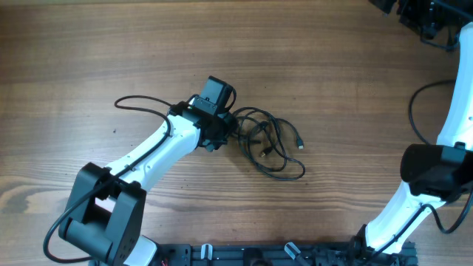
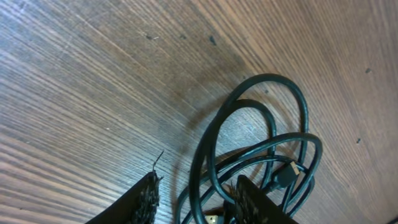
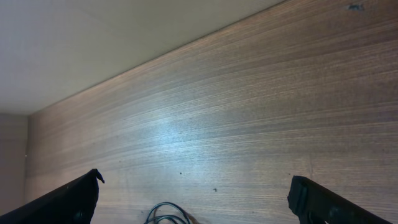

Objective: Untangle cables

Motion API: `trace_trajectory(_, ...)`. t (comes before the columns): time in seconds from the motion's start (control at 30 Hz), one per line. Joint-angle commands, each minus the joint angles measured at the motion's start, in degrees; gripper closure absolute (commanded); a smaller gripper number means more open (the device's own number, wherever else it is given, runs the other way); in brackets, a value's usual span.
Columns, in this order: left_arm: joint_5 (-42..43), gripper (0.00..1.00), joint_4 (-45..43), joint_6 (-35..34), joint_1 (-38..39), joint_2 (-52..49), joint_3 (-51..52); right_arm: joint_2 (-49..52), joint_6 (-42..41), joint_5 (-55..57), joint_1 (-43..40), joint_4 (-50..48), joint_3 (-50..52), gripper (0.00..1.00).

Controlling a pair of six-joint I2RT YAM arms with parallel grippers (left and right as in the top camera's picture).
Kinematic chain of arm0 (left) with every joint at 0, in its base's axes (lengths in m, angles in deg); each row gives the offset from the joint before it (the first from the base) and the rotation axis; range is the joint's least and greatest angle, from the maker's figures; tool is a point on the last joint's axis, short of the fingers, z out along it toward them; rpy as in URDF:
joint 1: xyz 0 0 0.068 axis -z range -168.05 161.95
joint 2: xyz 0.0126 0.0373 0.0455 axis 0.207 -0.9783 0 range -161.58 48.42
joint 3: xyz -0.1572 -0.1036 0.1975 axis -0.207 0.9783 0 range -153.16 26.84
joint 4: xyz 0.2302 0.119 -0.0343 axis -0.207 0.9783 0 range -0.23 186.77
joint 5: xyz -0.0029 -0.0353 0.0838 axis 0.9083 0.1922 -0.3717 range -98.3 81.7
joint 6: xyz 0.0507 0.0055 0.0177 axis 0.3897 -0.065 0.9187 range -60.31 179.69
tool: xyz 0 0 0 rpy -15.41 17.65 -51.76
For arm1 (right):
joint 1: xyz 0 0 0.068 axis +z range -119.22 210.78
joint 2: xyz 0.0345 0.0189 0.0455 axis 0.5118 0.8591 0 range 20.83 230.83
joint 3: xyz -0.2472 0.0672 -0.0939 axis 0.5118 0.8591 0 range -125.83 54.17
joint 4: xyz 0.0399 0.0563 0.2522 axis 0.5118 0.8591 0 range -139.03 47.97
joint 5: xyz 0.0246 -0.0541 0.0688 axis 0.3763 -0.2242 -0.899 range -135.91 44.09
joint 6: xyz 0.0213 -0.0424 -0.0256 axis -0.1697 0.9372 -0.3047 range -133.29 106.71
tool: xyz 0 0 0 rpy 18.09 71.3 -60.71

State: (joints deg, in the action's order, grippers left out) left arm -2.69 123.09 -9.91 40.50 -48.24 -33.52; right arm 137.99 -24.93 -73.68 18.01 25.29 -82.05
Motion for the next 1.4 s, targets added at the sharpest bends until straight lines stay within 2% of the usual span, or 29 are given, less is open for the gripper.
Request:
trace_trajectory(0.0,-1.18,0.61,-0.83,-0.35,0.66,-1.20,0.42,0.61,0.96,0.76,0.17,-0.15,-0.15,0.00)
trace_trajectory(0.13,-1.27,0.65,-2.14,-1.70,2.32,-4.15,0.42,0.61,0.96,0.74,0.20,-0.15,-0.15,0.00)
trace_trajectory(0.17,-1.49,0.73,-2.64,-1.84,2.32,-4.70,0.42,0.61,0.92,0.72,0.20,-0.13,-0.15,0.00)
trace_trajectory(0.23,-3.80,0.96,-4.46,-1.29,2.19,-4.85,0.37,0.61,0.94,0.22,0.20,-0.09,-0.15,0.00)
trace_trajectory(0.33,-3.56,0.96,-5.29,6.73,0.66,-2.21,-1.60,0.61,1.22,-4.46,0.24,-0.07,-0.15,0.00)
trace_trajectory(0.4,-2.40,0.96,-1.95,11.43,-1.18,4.20,-6.25,0.57,4.17,-9.73,0.90,0.59,-0.15,0.03)
trace_trajectory(0.47,-0.42,0.96,-2.14,11.67,-2.64,11.15,-9.07,0.46,7.23,-14.38,2.54,2.25,-0.17,0.08)
trace_trajectory(0.53,2.19,0.96,-4.04,9.73,-4.02,16.46,-10.01,0.24,7.72,-14.36,4.57,4.13,-0.17,0.12)
trace_trajectory(0.6,3.58,0.96,-7.32,6.97,-5.84,23.04,-10.08,0.02,8.68,-14.36,6.45,5.55,-0.17,0.17)
trace_trajectory(0.67,4.02,0.96,-9.77,4.31,-7.17,26.82,-10.08,-0.20,8.70,-14.93,8.31,6.14,-0.17,0.27)
trace_trajectory(0.7,4.24,0.96,-11.87,1.22,-7.87,28.76,-10.08,-0.44,8.74,-17.09,9.75,5.90,-0.17,0.34)
trace_trajectory(0.77,4.20,0.96,-16.83,-5.99,-8.63,31.17,-10.08,-0.57,10.12,-18.88,11.82,5.60,-0.28,0.39)
trace_trajectory(0.83,4.20,0.96,-21.97,-14.36,-8.72,32.20,-10.08,-0.61,10.16,-18.84,13.97,5.22,-0.28,0.40)
trace_trajectory(0.9,4.13,0.96,-27.89,-26.01,-8.92,32.68,-10.08,-0.59,10.12,-18.32,16.74,4.22,-0.26,0.40)
trace_trajectory(0.97,3.26,0.96,-33.64,-29.90,-9.62,32.65,-10.08,-0.46,7.65,-15.65,19.47,2.62,-0.26,0.40)
trace_trajectory(1.13,2.03,0.96,-33.40,-29.86,-10.64,32.65,-10.08,-0.26,3.98,-5.22,27.36,-1.66,4.44,0.40)
trace_trajectory(1.17,2.05,0.96,-32.11,-29.83,-10.73,32.65,-10.08,0.00,0.04,-3.74,28.06,-2.75,6.54,0.36)
trace_trajectory(1.23,2.51,0.96,-28.98,-27.85,-10.73,32.65,-10.08,0.50,-1.97,-7.28,28.24,-4.98,10.82,0.34)
trace_trajectory(1.3,4.09,0.96,-25.97,-21.16,-10.73,32.65,-10.08,1.42,-0.04,-12.96,28.09,-8.31,15.63,0.31)
trace_trajectory(1.37,6.47,0.96,-24.57,-14.88,-10.73,32.65,-10.05,1.60,5.88,-19.28,28.09,-12.59,21.55,0.24)
